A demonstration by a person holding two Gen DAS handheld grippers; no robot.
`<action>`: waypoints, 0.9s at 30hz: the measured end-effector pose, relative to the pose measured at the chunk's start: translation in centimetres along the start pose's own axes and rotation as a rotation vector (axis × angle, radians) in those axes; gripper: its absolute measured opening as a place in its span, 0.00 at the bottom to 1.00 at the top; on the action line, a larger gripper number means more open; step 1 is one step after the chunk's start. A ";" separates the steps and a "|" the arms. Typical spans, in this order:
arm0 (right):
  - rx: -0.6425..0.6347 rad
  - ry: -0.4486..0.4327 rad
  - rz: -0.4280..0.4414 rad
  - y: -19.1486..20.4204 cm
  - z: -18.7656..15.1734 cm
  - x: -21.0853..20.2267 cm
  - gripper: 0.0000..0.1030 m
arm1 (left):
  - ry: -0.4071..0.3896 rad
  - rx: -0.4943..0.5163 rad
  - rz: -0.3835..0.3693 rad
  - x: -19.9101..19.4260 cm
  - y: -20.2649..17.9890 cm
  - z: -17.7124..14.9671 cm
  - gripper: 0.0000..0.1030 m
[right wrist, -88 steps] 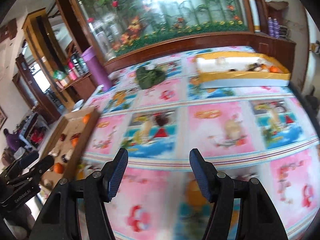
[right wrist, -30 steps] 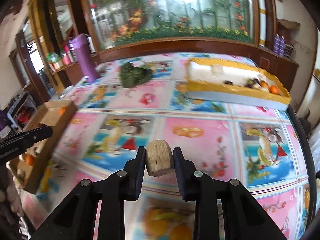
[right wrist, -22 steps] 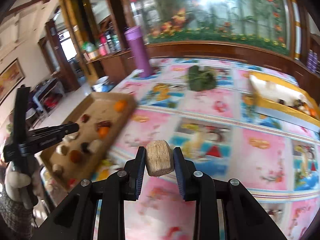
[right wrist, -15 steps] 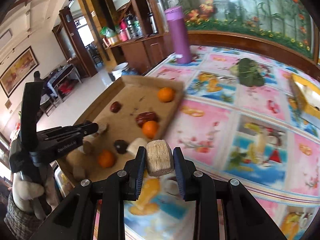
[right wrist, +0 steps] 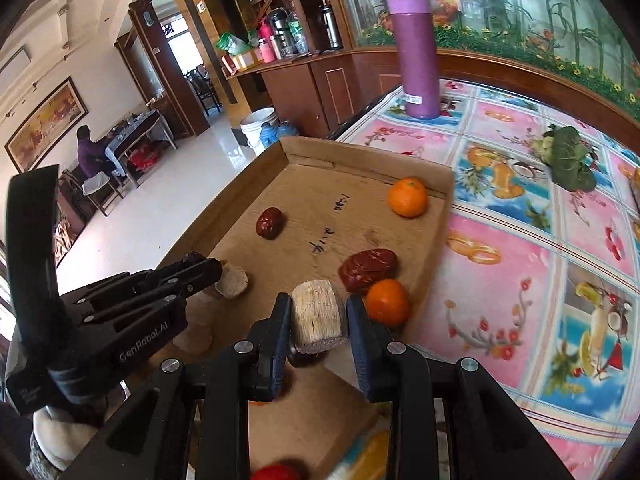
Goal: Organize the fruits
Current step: 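Carry the wood chunk and chestnut over the cardboard box, then open both tools to drop the wood chunk and chestnut into the box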
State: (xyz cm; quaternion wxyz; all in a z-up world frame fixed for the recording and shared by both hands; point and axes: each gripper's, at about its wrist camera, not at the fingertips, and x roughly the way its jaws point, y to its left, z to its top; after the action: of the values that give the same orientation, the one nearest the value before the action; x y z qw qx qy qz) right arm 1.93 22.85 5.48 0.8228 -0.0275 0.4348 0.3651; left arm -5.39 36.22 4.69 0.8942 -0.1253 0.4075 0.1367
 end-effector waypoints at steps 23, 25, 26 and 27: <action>-0.036 -0.032 -0.039 0.7 -0.1 -0.3 0.46 | -0.104 -0.083 -0.024 -4.6 1.2 -0.3 0.57; -0.033 -0.065 -0.054 0.2 -0.6 -2.1 0.50 | -0.163 -0.066 0.048 -6.3 0.3 -0.8 0.61; -0.033 -0.088 -0.068 -0.1 -1.0 -3.2 0.52 | -0.200 -0.053 0.103 -7.2 -0.4 -1.1 0.62; -0.031 -0.107 -0.087 -0.4 -1.3 -4.2 0.54 | -0.241 -0.038 0.159 -8.0 -0.9 -1.3 0.66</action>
State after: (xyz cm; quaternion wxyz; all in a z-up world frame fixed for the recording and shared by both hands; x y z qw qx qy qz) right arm -0.22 19.65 7.61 0.8594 -0.0395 0.3828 0.3368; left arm -11.06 33.75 10.08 0.9204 -0.0920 0.3033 0.2287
